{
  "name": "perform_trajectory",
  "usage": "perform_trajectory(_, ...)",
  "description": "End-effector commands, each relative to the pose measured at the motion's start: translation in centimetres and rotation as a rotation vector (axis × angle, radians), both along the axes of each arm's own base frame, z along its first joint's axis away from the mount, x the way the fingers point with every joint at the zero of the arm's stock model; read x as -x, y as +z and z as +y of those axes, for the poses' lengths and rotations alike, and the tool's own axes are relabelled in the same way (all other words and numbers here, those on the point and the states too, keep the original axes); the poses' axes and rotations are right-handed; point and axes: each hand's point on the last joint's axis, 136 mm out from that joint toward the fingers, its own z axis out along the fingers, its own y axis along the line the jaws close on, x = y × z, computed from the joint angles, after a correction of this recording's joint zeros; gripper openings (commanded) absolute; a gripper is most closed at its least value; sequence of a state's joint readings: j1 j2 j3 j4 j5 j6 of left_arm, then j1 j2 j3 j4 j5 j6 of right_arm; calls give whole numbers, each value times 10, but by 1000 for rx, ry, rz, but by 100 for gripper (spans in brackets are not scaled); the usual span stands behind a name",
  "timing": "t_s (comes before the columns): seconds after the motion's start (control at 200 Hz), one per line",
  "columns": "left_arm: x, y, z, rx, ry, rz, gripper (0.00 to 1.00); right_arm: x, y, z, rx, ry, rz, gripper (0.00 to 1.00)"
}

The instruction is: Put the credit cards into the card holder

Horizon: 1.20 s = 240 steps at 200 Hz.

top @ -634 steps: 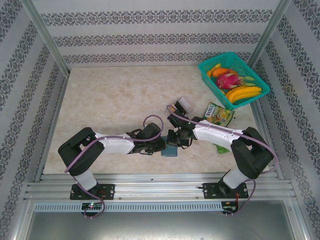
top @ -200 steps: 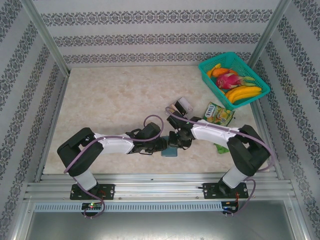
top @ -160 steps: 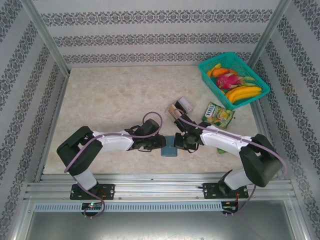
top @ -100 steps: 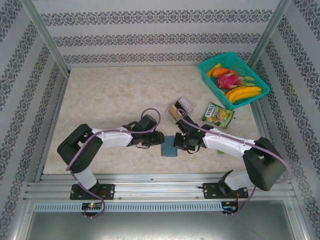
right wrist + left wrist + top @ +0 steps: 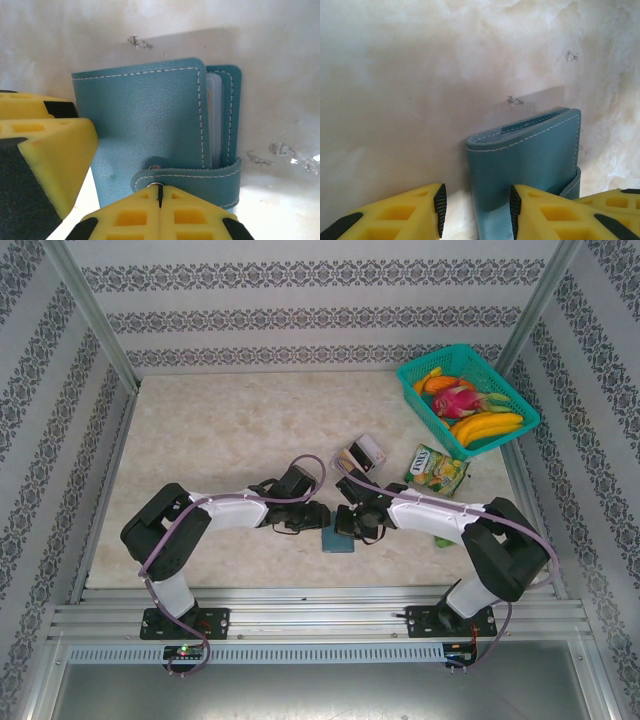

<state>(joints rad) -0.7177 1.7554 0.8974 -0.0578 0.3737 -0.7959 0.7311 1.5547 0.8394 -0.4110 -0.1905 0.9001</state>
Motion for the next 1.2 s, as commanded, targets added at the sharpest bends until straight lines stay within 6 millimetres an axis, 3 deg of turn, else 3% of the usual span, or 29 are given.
perform_trajectory(0.0,17,-14,-2,-8,-59,67,40,-8,2,-1,41,-13,-29,5)
perform_trajectory(0.49,27,-24,-1,13,-65,100,28,0,-14,13,34,70,81,5)
perform_trajectory(0.714,28,-26,-1,35,-38,103,23,11,-37,8,116,90,191,4)
perform_trajectory(0.929,30,-29,-2,59,-27,110,21,12,-48,-1,228,111,247,4)
perform_trajectory(1.194,32,-31,-6,92,-23,118,20,15,-62,2,294,138,295,4)
